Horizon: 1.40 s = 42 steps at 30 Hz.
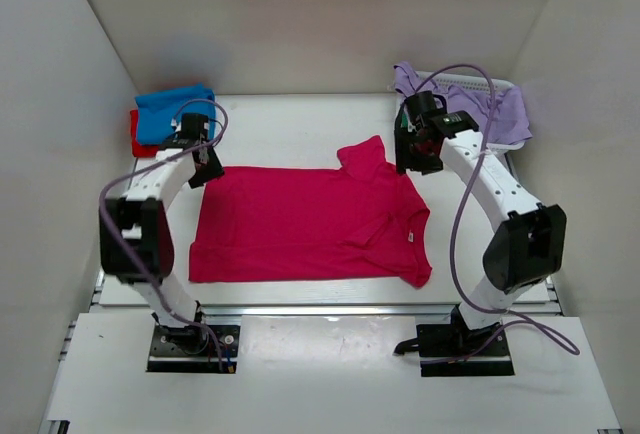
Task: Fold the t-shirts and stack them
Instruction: Grap the side of the flattened tshirt furthest away from the robot with both arms
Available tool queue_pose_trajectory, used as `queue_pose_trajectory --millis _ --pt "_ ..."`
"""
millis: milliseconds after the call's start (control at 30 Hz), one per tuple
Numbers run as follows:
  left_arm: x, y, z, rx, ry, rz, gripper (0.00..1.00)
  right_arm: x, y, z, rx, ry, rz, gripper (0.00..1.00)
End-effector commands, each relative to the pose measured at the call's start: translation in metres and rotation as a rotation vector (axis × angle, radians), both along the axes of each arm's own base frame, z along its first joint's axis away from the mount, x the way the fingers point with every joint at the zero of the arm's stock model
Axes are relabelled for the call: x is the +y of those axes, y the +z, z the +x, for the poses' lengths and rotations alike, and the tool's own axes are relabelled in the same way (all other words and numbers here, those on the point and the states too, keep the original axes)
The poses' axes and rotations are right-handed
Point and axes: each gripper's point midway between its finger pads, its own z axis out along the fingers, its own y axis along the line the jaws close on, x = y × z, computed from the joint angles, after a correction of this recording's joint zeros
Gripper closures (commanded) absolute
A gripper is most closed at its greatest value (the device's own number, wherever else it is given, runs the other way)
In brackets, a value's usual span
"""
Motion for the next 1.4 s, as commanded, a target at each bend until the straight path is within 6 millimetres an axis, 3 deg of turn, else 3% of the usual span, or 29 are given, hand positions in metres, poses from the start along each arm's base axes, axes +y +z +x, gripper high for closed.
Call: queue_pose_trajectory --millis 0,200,500,800,933,1033,1133,1167,1233,1267,1367 --pt "0.017 -0.013 0.027 0.012 0.007 0.061 0.46 0.003 0.006 0.016 -0.051 0.011 -0.042 0.50" --pt "0.016 -0.028 0.063 -0.016 -0.007 0.070 0.42 0.007 -0.008 0.018 -0.034 0.023 -0.020 0.51" --pt "0.018 -0.040 0.093 -0.041 -0.004 0.039 0.41 0.002 -0.011 0.022 -0.020 0.017 -0.037 0.51" --pt "0.022 -0.061 0.112 -0.008 -0.014 0.043 0.43 0.006 -0.012 0.031 -0.016 0.020 -0.056 0.51" --pt "0.019 -0.068 0.110 0.017 -0.026 0.039 0.44 0.007 -0.016 0.036 -0.014 0.016 -0.062 0.51" --pt "0.017 -0.069 0.109 0.012 -0.033 0.029 0.56 0.016 -0.018 0.049 -0.036 0.039 -0.047 0.52" --pt "0.018 -0.071 0.106 0.017 -0.035 0.022 0.83 0.028 -0.029 0.065 -0.071 0.048 -0.044 0.52" --pt "0.016 -0.067 0.107 0.005 -0.031 0.013 1.00 0.031 -0.028 0.074 -0.099 0.041 -0.033 0.53" --pt "0.014 -0.061 0.106 -0.002 -0.048 0.020 1.00 0.038 -0.047 0.085 -0.094 0.026 -0.025 0.52" --pt "0.016 -0.057 0.105 -0.004 -0.045 0.029 1.00 0.043 -0.043 0.097 -0.125 0.011 -0.006 0.53" --pt "0.021 -0.040 0.099 -0.020 -0.039 0.040 1.00 0.046 -0.064 0.123 -0.113 -0.013 -0.034 0.54"
